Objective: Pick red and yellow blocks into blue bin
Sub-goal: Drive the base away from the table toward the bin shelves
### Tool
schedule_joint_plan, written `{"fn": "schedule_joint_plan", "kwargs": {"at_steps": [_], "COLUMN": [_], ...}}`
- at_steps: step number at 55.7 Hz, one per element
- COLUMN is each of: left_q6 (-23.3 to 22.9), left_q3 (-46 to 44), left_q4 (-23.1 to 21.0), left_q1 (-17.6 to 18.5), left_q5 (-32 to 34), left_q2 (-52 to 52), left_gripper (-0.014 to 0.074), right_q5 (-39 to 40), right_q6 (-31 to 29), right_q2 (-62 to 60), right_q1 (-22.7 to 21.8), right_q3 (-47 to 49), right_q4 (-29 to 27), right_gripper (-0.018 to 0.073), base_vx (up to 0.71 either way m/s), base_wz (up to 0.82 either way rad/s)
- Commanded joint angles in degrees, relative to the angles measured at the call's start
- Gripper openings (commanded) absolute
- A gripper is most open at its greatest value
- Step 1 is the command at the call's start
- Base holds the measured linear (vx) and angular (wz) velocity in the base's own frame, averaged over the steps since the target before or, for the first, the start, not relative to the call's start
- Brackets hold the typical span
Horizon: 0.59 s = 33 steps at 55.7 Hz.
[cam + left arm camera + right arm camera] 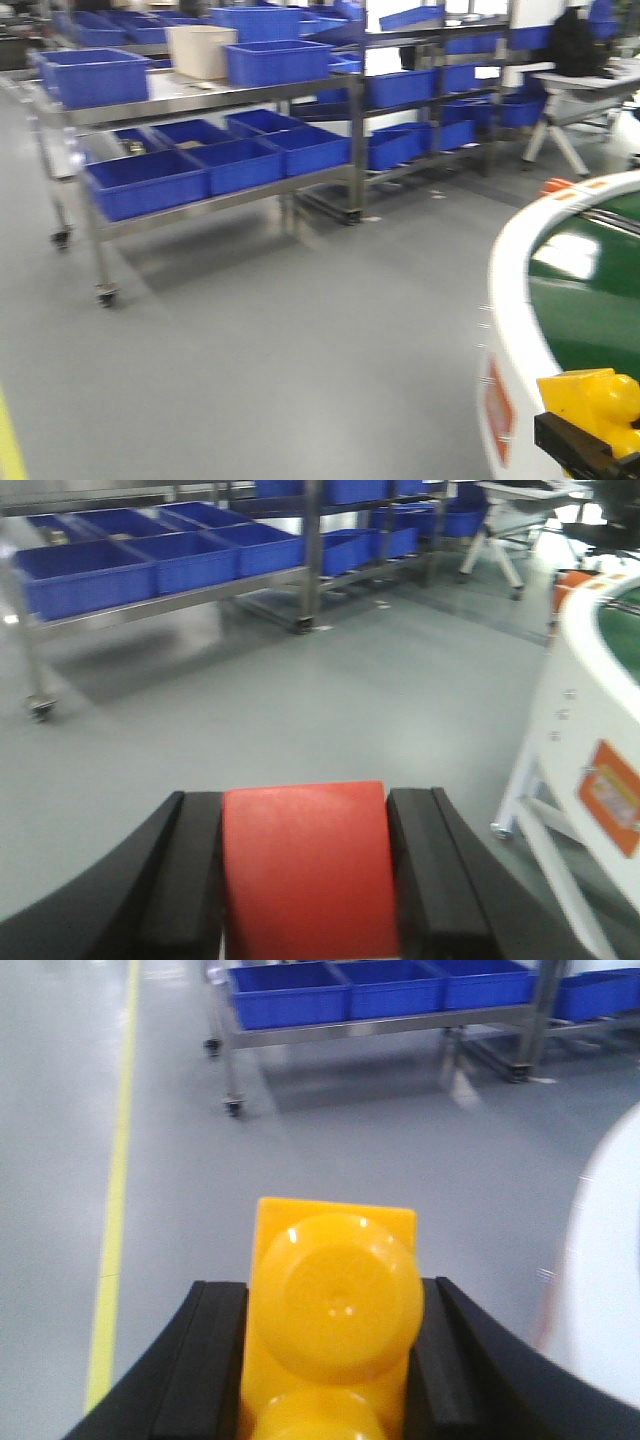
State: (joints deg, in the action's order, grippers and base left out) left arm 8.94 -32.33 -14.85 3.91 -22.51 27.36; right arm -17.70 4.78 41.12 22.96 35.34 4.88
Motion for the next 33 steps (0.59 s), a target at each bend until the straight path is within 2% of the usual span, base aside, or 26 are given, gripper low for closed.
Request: {"fn": "schedule_joint_plan", "kwargs": {"at_steps": [1,15,33], "left_q6": [-0.1,-0.1,-0.1], "left_q3": [-1.8,-1.8,-1.8], "left_q4": [-0.9,-0.9,-0.9], "left_q1": [0.5,0.5,0.5], "left_q5": [4.8,4.8,4.8], "left_q2": [0.3,0.1,0.1], "left_gripper": [0.0000,0.0000,0.0000], "right_q5": [4.7,4.3,4.3], "right_q6": [-0.3,-0.3,-0.3], "right_q2": [-0.3,-0.6,-0.6], "right_q1": [-0.2,-0.2,-0.2], "right_q3": [1.8,1.8,1.8], "right_q4": [0.7,0.7,0.7], "right_gripper": [-0.0011,-0.0011,-0.0011], "base_vx": [-0.07,0.00,0.11], "base_wz": [0.75,0.61,0.32]}}
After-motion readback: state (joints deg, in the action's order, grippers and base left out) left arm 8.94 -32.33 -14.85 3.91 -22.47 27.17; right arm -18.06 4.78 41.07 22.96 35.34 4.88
